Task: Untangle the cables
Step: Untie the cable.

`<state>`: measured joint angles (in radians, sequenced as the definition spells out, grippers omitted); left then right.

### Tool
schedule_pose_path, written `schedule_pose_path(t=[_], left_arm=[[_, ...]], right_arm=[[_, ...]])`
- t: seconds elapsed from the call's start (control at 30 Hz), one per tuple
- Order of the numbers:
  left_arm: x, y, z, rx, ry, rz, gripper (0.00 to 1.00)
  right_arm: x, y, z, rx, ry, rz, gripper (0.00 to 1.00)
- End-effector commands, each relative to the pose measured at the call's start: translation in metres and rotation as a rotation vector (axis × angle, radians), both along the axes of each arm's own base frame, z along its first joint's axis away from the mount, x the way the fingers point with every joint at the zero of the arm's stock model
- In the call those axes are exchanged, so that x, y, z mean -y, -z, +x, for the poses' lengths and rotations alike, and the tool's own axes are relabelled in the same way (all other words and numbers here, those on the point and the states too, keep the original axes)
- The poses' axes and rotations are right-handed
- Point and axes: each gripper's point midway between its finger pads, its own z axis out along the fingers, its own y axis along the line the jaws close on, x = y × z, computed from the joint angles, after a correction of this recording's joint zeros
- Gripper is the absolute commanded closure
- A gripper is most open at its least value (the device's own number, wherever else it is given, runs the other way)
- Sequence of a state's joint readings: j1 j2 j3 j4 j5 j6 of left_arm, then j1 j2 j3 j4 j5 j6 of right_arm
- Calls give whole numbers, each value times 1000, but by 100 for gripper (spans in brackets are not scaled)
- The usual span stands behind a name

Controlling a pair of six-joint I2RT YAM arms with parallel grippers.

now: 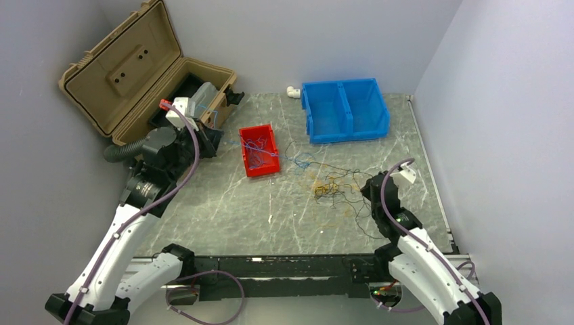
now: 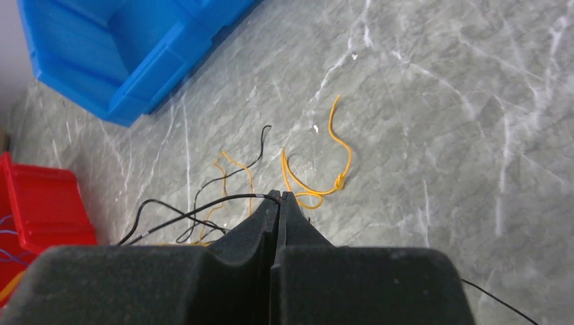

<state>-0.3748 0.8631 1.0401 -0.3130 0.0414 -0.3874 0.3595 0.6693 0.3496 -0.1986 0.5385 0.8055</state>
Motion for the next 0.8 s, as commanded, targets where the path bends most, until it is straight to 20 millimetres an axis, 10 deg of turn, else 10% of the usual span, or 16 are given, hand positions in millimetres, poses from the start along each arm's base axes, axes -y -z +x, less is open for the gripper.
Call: schedule_pose_path(t=[0.0, 0.77], left_arm=[[-26, -9, 1, 27, -149, -30, 100], [-42, 0, 6, -10, -258, -34, 100]], right_arm=[[23, -16, -6, 46, 132, -4, 100], [24, -61, -8, 128, 29, -121, 100]])
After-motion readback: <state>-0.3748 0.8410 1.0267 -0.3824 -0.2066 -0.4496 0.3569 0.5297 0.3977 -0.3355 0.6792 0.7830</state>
